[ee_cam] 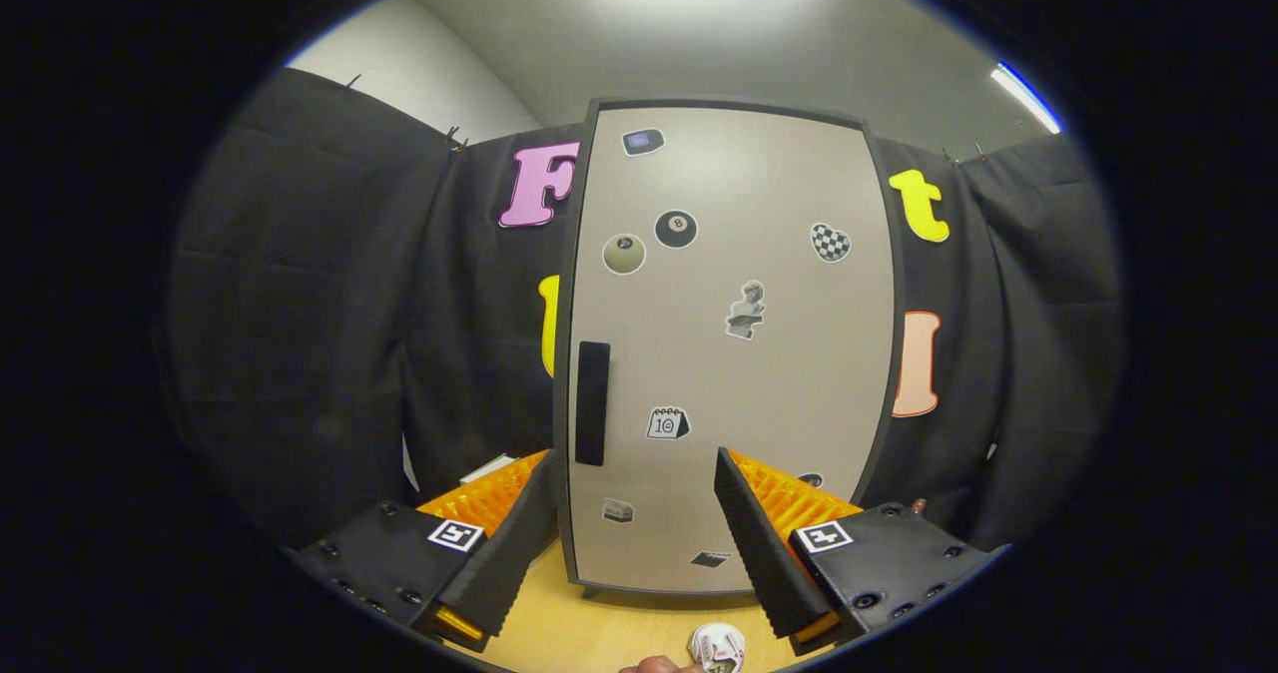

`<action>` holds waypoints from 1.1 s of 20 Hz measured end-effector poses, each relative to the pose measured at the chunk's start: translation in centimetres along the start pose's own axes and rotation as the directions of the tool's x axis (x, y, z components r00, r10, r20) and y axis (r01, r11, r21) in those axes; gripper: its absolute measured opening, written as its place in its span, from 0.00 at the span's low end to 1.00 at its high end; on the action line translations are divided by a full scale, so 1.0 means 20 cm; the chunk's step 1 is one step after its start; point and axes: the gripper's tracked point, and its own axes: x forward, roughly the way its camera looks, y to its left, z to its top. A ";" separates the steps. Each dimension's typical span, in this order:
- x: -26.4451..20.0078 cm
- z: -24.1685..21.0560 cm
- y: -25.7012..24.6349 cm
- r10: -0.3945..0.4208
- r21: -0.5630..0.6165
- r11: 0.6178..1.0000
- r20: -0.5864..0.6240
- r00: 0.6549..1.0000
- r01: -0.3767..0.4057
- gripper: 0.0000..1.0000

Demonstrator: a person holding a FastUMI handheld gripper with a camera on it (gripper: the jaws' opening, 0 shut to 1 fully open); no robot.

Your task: Open the shoe cabinet door, grab the shoes and put them into the shoe cabinet, then close the shoe cabinet door.

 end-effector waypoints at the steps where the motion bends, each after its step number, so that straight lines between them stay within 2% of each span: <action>1: 0.06 0.01 0.02 -0.001 0.001 1.000 0.000 1.000 0.001 0.97; 7: 0.43 0.05 0.08 -0.011 -0.020 1.000 -0.015 1.000 0.010 0.97; 10: 0.59 -0.01 0.15 0.028 -0.031 0.999 -0.055 0.998 -0.030 0.97; 12: 0.66 -0.05 0.21 0.057 -0.039 0.997 -0.074 0.996 -0.060 0.98; 16: 0.76 -0.14 0.23 0.030 -0.099 0.994 -0.105 0.994 -0.040 0.96; 18: 0.79 -0.18 0.23 0.024 -0.064 0.997 -0.129 0.991 -0.032 0.95; 21: 0.82 -0.17 0.19 -0.021 0.025 0.999 -0.142 0.990 0.025 0.68; 22: 0.83 -0.17 0.19 -0.024 0.058 0.998 -0.152 0.988 0.033 0.63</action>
